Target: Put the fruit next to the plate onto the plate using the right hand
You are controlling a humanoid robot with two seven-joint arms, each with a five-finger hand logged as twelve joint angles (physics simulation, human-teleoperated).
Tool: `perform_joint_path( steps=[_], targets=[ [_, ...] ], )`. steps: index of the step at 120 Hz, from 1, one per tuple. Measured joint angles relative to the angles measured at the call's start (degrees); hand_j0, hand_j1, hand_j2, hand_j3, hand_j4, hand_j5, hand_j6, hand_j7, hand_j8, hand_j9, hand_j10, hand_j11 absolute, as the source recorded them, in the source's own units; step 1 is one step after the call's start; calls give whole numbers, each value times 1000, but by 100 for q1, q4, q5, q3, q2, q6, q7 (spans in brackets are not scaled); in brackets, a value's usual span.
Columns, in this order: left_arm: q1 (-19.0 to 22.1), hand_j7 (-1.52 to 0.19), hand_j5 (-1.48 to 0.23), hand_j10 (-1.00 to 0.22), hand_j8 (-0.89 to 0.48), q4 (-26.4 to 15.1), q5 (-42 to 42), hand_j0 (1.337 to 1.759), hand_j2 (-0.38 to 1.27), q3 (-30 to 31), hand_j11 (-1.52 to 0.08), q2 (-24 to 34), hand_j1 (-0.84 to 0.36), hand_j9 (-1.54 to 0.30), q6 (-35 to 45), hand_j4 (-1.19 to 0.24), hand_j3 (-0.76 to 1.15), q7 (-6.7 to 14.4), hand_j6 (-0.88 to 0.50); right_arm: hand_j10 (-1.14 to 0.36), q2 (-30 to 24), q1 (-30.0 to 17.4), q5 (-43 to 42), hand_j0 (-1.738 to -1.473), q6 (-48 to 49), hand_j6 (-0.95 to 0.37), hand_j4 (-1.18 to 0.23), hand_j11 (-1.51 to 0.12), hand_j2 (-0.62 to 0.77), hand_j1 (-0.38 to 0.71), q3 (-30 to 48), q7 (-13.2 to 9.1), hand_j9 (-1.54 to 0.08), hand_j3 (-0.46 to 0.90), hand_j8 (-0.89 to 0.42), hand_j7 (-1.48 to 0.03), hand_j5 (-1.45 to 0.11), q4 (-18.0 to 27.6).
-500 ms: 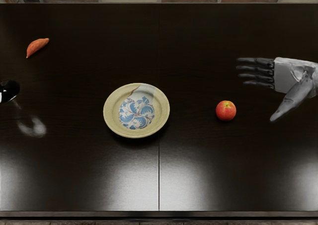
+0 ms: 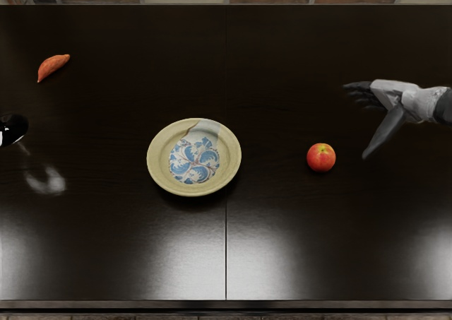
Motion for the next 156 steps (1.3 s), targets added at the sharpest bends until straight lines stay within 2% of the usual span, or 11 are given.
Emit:
perform_joint_path(
  steps=[8,16,24,38,52,74,118,156],
  targets=[
    [0,-304,-304,-234,-234,0,0,1658,47,0,-304,0,69,-304,0,-234,0,-1,-234,-70,304,-207,-672,-1658,-943,-72,-71,-88,-12,-270,-175,-98,-88,0,-71,-87,-88,4],
    [0,-304,-304,-234,-234,0,0,1658,47,0,-304,0,69,-304,0,-234,0,0,-234,-95,479,-340,-1046,-1658,-1491,-97,-96,-120,-16,-241,-323,-196,-120,0,-96,-119,-120,11],
    [0,-304,-304,-234,-234,0,0,1658,47,0,-304,0,69,-304,0,-234,0,0,-234,-114,547,-417,-1333,-1658,-1806,-117,-115,-144,-20,-218,-410,-308,-144,0,-115,-144,-145,153],
    [0,-304,-304,-234,-234,0,0,1658,47,0,-304,0,69,-304,0,-234,0,0,-234,-127,616,-601,-2035,-1658,-2299,-130,-128,-161,-22,-203,-475,-799,-161,0,-129,-160,-161,578],
    [0,-304,-304,-234,-234,0,0,1658,47,0,-304,0,69,-304,0,-234,0,0,-234,-132,656,-691,-2303,-1658,-2472,-135,-132,-167,-22,-198,-499,-980,-167,0,-133,-166,-167,825],
    [0,-304,-304,-234,-234,0,0,1658,47,0,-304,0,69,-304,0,-234,0,0,-234,-149,934,-801,-2669,-1658,-2548,-152,-149,-189,-26,-177,-541,-1077,-189,0,-150,-189,-189,959],
    [0,-304,-304,-234,-234,0,0,1658,47,0,-304,0,69,-304,0,-234,0,0,-234,-194,1368,-1071,-3062,-1658,-2900,-197,-195,-249,-35,-122,-623,-1130,-249,0,-196,-249,-249,739],
    [0,-304,-304,-234,-234,0,0,1658,47,0,-304,0,69,-304,0,-234,0,-1,-234,-328,1424,-1130,-3080,-1658,-2963,-330,-329,-423,-62,39,-703,-1131,-424,0,-329,-423,-424,724]
  ],
)
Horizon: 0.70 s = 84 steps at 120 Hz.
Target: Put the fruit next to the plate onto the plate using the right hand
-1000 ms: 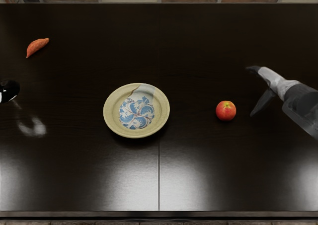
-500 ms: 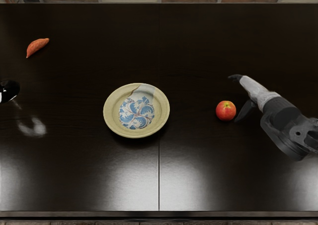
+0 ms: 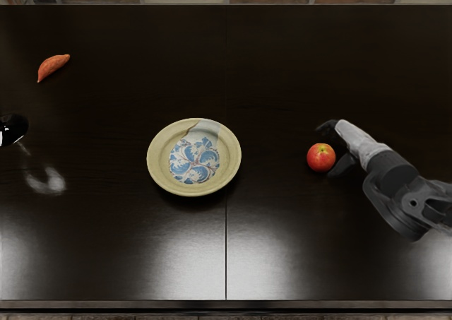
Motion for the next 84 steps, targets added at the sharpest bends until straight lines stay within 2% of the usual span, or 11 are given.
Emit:
perform_joint_path(
  steps=[51,84],
  targets=[
    [0,-304,-304,-234,-234,0,0,1658,47,0,-304,0,69,-304,0,-234,0,2,-234,-458,171,32,8,-1658,37,-461,-457,-597,-61,192,-6,-1,-597,0,-458,-595,-598,4],
    [0,-304,-304,-234,-234,0,0,1658,47,0,-304,0,69,-304,0,-234,0,0,-234,-553,176,34,72,-1654,69,-415,-558,-702,29,239,7,-5,-703,0,-444,-707,-694,10]
  ],
)
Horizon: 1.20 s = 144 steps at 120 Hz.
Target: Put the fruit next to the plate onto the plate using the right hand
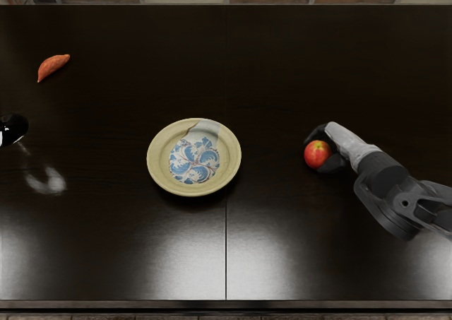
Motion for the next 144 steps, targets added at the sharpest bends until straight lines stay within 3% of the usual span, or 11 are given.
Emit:
perform_joint_path(
  steps=[41,81,144],
  targets=[
    [0,-304,-304,-234,-234,0,0,1658,47,0,-304,0,69,-304,0,-234,0,1,-234,-612,3,27,107,-1656,4,-486,-615,-797,244,249,146,3,-797,0,-487,-794,-792,34],
    [0,-304,-304,-234,-234,0,0,1658,47,1,-304,0,69,-304,0,-234,0,0,-234,-620,159,232,240,-1657,64,-473,-622,-816,249,253,337,2,-817,0,-475,-809,-813,292],
    [0,-304,-304,-234,-234,0,-1,1658,47,2,-304,0,69,-304,0,-234,0,1,-234,-615,1097,665,278,-1658,69,-478,-608,-822,263,250,361,-1,-824,1,-475,-812,-837,324]
  ],
)
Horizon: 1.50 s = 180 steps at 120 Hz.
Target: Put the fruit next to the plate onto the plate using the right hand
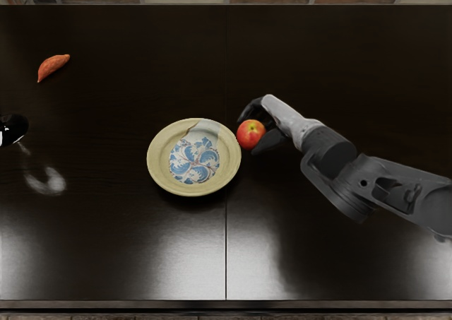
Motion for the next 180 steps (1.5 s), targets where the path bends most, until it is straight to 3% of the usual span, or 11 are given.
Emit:
perform_joint_path(
  steps=[99,135,156,180],
  targets=[
    [0,-304,-304,-233,-234,0,0,1658,47,0,-304,0,69,-304,0,-234,0,0,-234,-622,1080,7,-93,-1657,64,-485,-619,-804,242,244,-281,3,-805,0,-485,-807,-812,-6],
    [0,-304,-304,-233,-234,0,0,1658,47,-1,-304,0,69,-304,0,-234,0,-1,-234,-603,1315,124,-116,-1657,77,-488,-601,-771,232,244,-350,2,-773,0,-496,-778,-776,-518],
    [0,-304,-304,-233,-234,0,0,1658,47,-1,-304,0,69,-304,0,-234,0,0,-234,-367,1345,149,-117,-1658,14,-319,-366,-472,81,34,-302,5,-472,0,-322,-475,-474,-529],
    [0,-304,-304,-234,-234,0,0,1658,47,-1,-304,0,69,-304,0,-234,0,0,-234,-167,636,394,182,-1658,395,-150,-167,-215,25,-171,272,6,-215,0,-151,-216,-216,-160]
  ],
)
